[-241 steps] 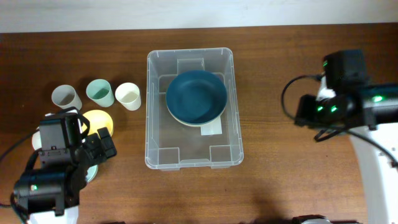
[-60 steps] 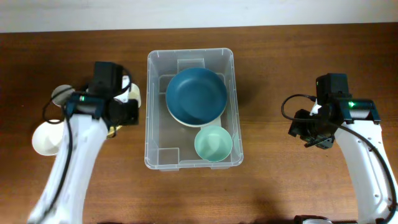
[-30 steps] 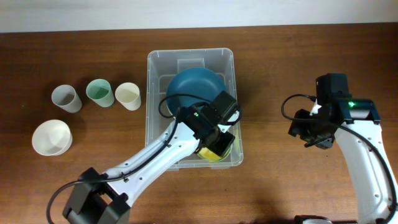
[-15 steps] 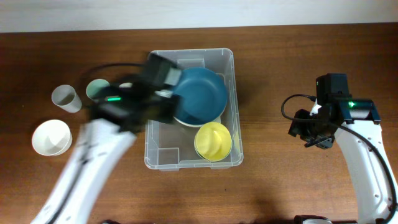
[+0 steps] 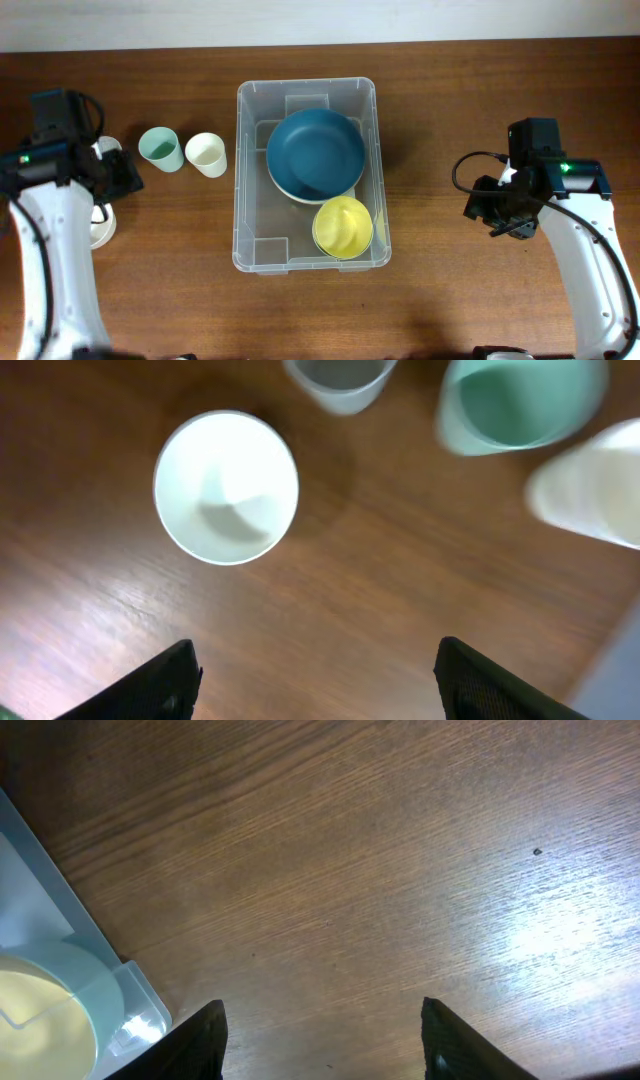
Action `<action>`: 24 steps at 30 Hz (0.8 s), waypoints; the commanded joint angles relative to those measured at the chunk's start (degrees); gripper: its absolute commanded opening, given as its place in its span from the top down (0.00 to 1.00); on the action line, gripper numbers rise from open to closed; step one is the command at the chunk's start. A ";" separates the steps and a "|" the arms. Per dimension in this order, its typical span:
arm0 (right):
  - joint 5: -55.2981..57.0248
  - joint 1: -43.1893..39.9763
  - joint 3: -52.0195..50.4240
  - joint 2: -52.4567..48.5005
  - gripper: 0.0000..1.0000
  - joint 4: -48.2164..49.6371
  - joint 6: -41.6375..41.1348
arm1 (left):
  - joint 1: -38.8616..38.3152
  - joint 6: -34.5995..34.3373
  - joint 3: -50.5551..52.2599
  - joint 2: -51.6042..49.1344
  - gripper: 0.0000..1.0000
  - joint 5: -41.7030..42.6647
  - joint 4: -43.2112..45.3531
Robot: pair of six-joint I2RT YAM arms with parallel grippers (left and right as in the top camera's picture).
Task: Pack container
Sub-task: 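Move the left gripper to the white bowl and grasp it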
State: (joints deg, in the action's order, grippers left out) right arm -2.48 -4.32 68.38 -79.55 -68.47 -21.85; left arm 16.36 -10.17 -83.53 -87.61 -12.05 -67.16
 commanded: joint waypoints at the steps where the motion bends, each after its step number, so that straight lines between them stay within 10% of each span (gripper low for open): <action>1: 0.13 -0.26 0.13 0.44 0.42 0.13 0.42 | 2.60 -0.70 4.57 -4.55 0.22 0.26 3.65; 16: 0.13 -0.26 0.13 0.44 0.42 -0.24 0.39 | 7.80 -0.46 6.47 -25.86 0.27 0.20 17.57; 19: 0.13 -0.26 0.13 0.44 0.42 -0.28 0.39 | 7.80 -0.46 6.47 -28.48 0.79 0.22 17.70; 24: 0.13 -0.26 0.13 0.44 0.42 -0.26 0.39 | 7.80 -0.50 6.45 -28.50 0.99 0.26 16.17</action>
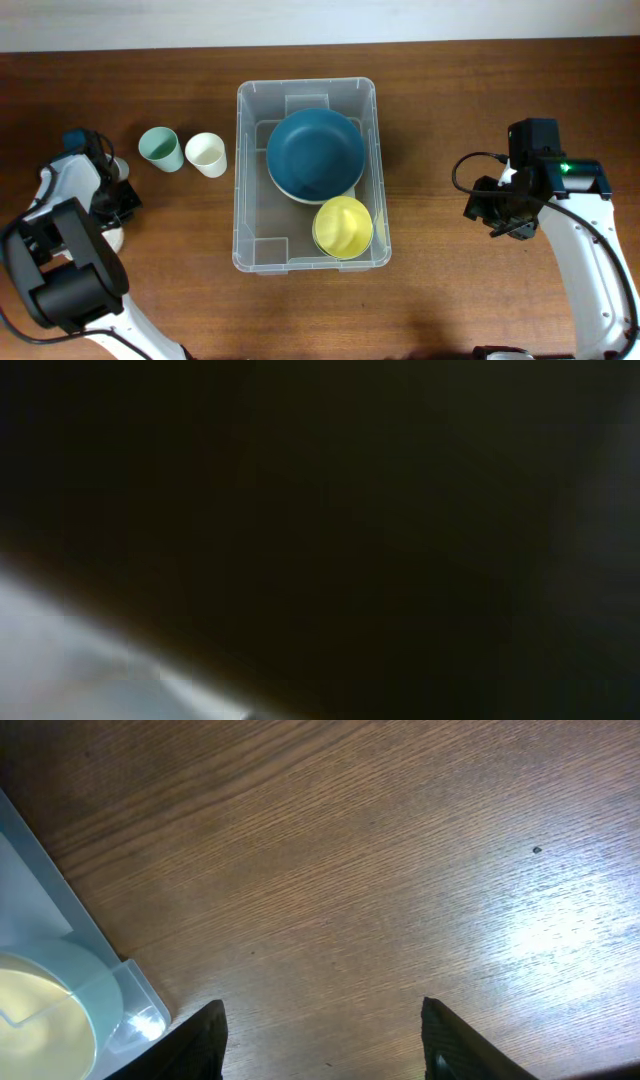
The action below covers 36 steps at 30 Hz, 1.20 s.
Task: Pack container
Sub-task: 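Move the left gripper to the white bowl and grasp it, then carry the white bowl into the container front and release it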
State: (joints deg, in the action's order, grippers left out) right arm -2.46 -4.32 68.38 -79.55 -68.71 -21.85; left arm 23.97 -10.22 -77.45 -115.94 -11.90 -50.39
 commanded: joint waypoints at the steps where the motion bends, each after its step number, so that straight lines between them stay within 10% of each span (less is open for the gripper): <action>1: 0.11 -0.26 0.13 0.44 0.42 -0.02 0.39 | 0.17 -0.48 0.37 0.07 0.99 0.13 -0.96; 11: 0.13 -0.26 0.13 0.44 0.42 0.17 0.42 | -7.76 -0.44 0.35 23.12 0.99 6.08 -5.55; 21: 0.11 -0.26 0.13 0.44 0.42 0.15 0.44 | -34.27 -0.39 -0.09 44.98 1.00 6.05 -5.73; 36: 0.11 -0.26 0.13 0.44 0.42 -0.04 0.44 | -72.50 2.51 -0.50 27.21 1.00 6.75 -2.12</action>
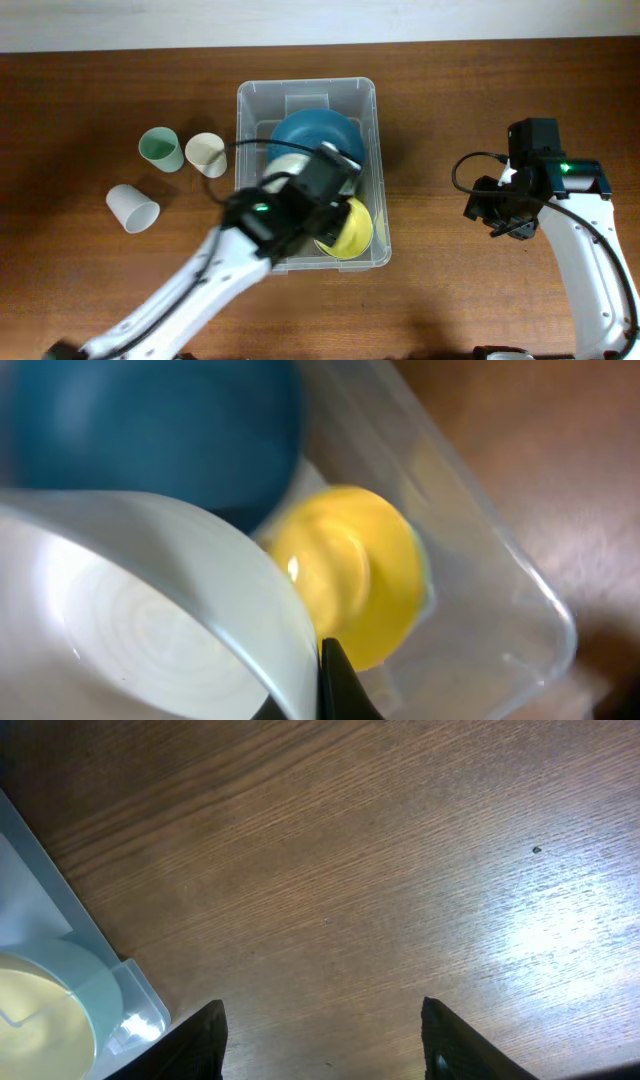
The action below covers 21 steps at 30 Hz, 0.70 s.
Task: Pack container
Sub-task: 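Carry the white bowl into the container front and release it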
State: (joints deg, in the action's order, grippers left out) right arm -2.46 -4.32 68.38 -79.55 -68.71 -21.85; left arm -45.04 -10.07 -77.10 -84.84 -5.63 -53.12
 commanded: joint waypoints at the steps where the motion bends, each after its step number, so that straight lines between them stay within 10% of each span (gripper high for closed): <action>1: 0.11 -0.26 0.13 0.44 0.42 -0.04 0.44 | -4.15 2.49 -0.96 -4.72 1.00 0.48 0.63; 9: 0.11 -0.26 0.13 0.44 0.42 -0.07 0.44 | -6.93 4.85 -1.49 -7.08 0.99 0.24 0.63; 12: 0.11 -0.26 0.13 0.44 0.42 -0.07 0.44 | -6.95 6.73 -1.49 -7.08 0.36 0.20 0.63; 15: 0.11 -0.26 0.13 0.44 0.42 -0.09 0.44 | -6.95 7.37 -1.49 -7.08 0.00 -0.17 0.63; 21: 0.11 -0.26 0.13 0.44 0.42 -0.09 0.44 | -5.95 6.88 -1.51 -7.02 0.01 -0.22 0.35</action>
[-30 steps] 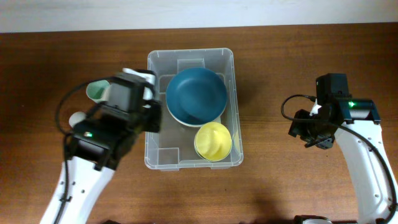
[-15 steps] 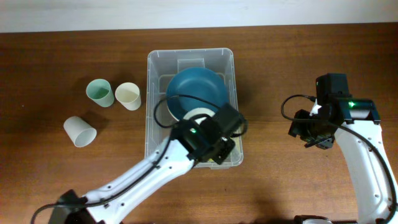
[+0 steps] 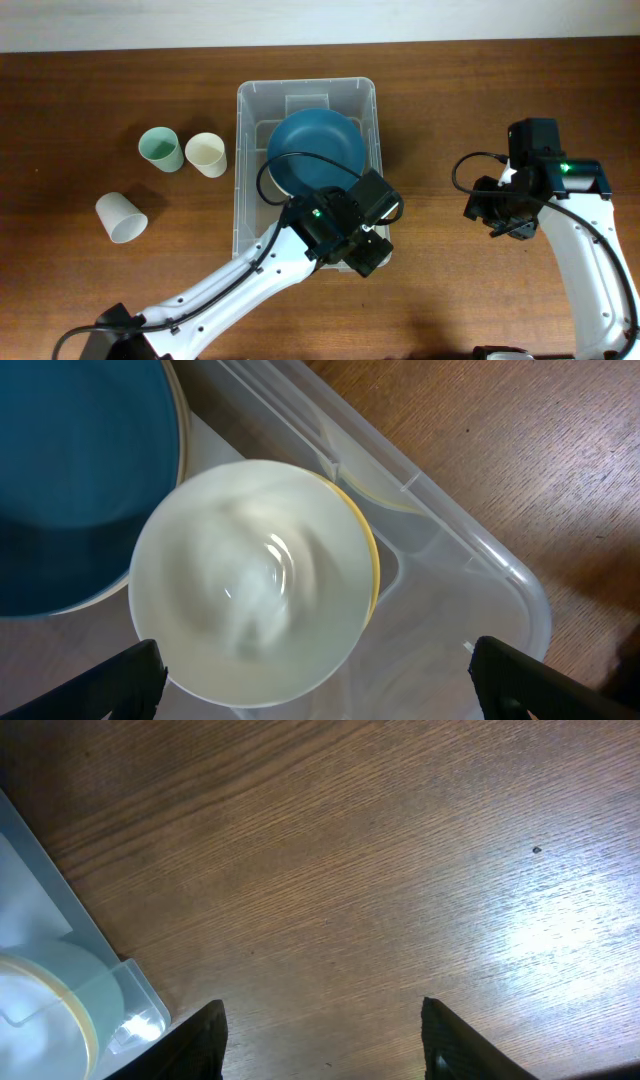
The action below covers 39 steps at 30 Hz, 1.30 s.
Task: Pack container
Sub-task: 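Carry the white bowl into the container front and release it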
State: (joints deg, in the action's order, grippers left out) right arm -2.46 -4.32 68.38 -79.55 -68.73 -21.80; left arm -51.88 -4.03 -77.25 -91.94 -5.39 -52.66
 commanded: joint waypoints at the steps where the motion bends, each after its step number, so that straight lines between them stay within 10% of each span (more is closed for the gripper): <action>1: 0.11 -0.26 0.13 0.44 0.42 -0.07 0.50 | 1.29 0.83 -1.40 0.24 0.01 -0.46 -0.42; 11: 0.11 -0.26 0.13 0.44 0.42 -0.04 0.57 | 13.18 -4.31 -2.93 8.02 0.00 -12.81 -8.59; 17: 0.11 -0.26 0.13 0.44 0.42 0.00 0.55 | 22.25 -4.24 -2.93 12.20 0.01 -3.32 -9.07; 20: 0.09 -0.26 0.13 0.44 0.42 -0.04 0.55 | 21.88 -4.24 -2.91 9.75 0.19 -1.73 -8.24; 24: 0.09 -0.26 0.13 0.44 0.42 -0.17 0.55 | 19.54 -4.24 -2.91 4.22 0.73 3.82 -5.70; 28: 0.11 -0.26 0.13 0.44 0.42 -0.24 0.55 | 16.85 -4.24 -2.91 -1.51 0.96 4.90 -4.87; 39: 0.11 -0.26 0.13 0.44 0.42 -0.26 0.55 | 13.77 -4.26 -2.82 -4.50 0.99 8.22 -5.22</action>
State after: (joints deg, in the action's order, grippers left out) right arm -2.48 -4.32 68.38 -79.55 -68.90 -21.82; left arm -38.06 -8.21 -79.61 -96.14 1.58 -57.65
